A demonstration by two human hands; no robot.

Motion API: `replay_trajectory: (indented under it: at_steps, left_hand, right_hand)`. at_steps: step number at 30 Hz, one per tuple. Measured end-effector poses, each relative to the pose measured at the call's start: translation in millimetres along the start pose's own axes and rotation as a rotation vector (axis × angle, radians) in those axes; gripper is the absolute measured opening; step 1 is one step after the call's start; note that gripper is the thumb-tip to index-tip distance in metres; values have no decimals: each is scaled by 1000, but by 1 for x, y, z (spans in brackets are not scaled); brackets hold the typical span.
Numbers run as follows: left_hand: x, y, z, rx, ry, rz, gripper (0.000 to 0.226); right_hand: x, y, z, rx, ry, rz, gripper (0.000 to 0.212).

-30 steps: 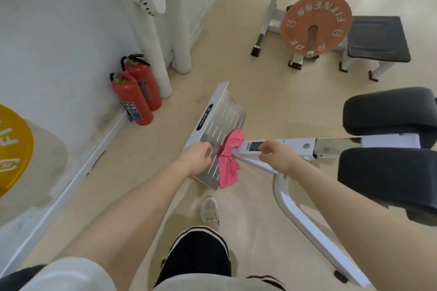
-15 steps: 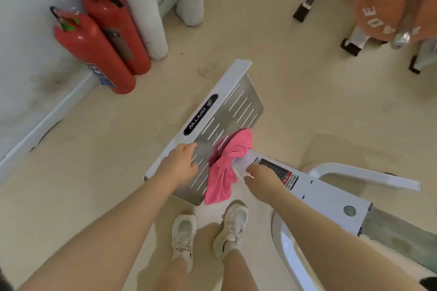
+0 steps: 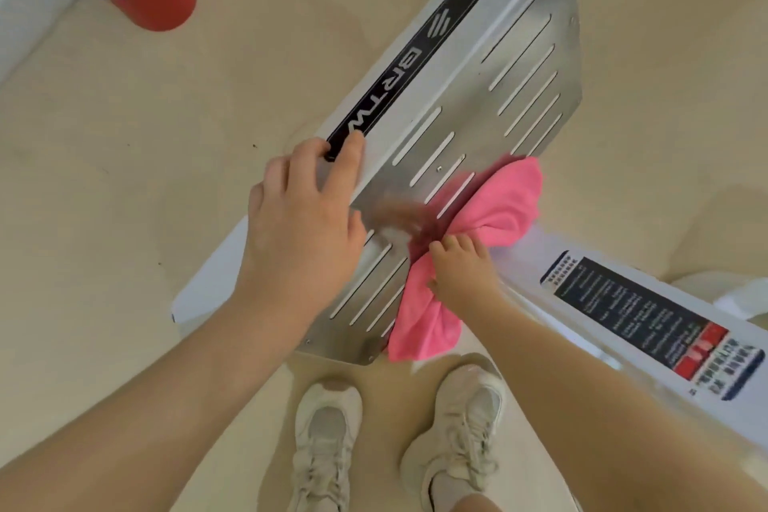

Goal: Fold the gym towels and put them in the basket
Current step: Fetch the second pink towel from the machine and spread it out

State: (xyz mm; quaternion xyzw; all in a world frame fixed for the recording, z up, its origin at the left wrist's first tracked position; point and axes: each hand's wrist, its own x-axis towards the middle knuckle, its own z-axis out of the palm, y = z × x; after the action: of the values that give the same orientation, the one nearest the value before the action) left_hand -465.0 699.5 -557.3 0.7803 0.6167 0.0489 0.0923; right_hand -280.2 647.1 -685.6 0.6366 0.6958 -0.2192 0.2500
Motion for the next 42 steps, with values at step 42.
replay_trajectory:
  at_steps: [42]
  left_hand:
    - [-412, 83, -522, -981, 154, -608, 20]
  right_hand:
    - [-582, -158, -426, 524, -88, -799, 17]
